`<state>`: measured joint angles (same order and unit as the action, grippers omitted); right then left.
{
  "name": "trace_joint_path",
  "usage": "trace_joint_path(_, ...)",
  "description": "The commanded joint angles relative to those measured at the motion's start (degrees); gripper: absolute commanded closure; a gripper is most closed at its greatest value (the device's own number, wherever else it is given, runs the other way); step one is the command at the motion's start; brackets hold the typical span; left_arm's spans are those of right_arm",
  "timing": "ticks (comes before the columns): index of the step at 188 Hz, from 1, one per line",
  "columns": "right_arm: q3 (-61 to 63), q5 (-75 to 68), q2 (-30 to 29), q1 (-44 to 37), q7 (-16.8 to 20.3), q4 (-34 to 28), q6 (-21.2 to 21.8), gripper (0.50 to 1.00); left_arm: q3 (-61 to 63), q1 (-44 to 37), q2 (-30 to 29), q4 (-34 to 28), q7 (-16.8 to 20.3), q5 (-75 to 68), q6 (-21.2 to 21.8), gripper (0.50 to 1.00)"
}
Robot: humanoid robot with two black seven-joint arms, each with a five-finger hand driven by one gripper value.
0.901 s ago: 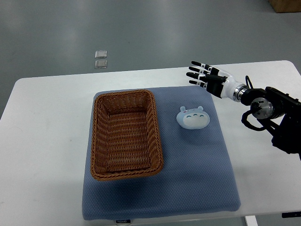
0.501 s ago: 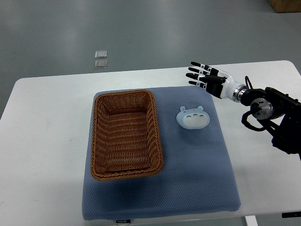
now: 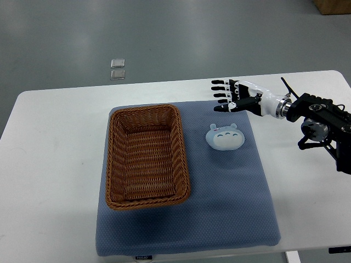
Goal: Place blue toy in brown basket
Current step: 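Lower the right hand over the pale blue cat-faced toy, then close the right hand fingers around the toy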
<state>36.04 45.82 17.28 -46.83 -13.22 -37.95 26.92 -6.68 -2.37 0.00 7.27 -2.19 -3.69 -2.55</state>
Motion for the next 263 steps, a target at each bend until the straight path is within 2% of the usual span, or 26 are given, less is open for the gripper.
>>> trace_joint_path(1, -0.1, 10.5, 1.6, -0.1, -4.1, -2.7, 0.1, 0.587, 0.0, 0.0, 0.0, -0.2, 0.0, 0.0, 0.0, 0.5)
trace_joint_path(20, -0.1, 18.0, 4.0, -0.3, -5.8, -6.5, 0.8, 0.585, 0.1, 0.0, 0.0, -0.2, 0.1, 0.0, 0.0, 0.5)
trace_joint_path(53, -1.4, 25.5, 5.7, -2.4, -6.3, -10.0, 4.4, 0.583, 0.1, 0.0, 0.0, -0.2, 0.0, 0.0, 0.0, 0.5)
trace_joint_path(84, -6.9, 32.8, 7.4, -4.2, -7.1, -12.9, 3.4, 0.583, 0.1, 0.0, 0.0, -0.2, 0.0, 0.0, 0.0, 0.5)
trace_joint_path(141, -10.1, 37.0, 7.7, -3.6, -7.2, -13.6, -1.1, 0.583, 0.1, 0.0, 0.0, -0.2, 0.0, 0.0, 0.0, 0.5)
trace_joint_path(171, -14.9, 37.8, 7.5, -3.6, -8.2, -13.6, -8.6, 0.585, 0.1, 0.0, 0.0, -0.2, 0.0, 0.0, 0.0, 0.5)
trace_joint_path(189, -17.1, 37.8, 7.5, -3.6, -8.4, -13.5, -11.3, 0.585, 0.1, 0.0, 0.0, -0.2, 0.0, 0.0, 0.0, 0.5)
trace_joint_path(233, -17.5, 37.8, 7.3, -3.4, -8.4, -12.9, -13.7, 0.591, 0.1, 0.0, 0.0, -0.2, 0.0, 0.0, 0.0, 0.5)
trace_joint_path(247, -17.9, 37.8, 7.3, -3.4, -8.4, -12.7, -13.9, 0.607, 0.1, 0.0, 0.0, -0.2, 0.0, 0.0, 0.0, 0.5)
trace_joint_path(263, -18.5, 37.8, 7.4, -3.4, -8.3, -12.4, -13.8, 0.685, 0.1, 0.0, 0.0, -0.2, 0.0, 0.0, 0.0, 0.5)
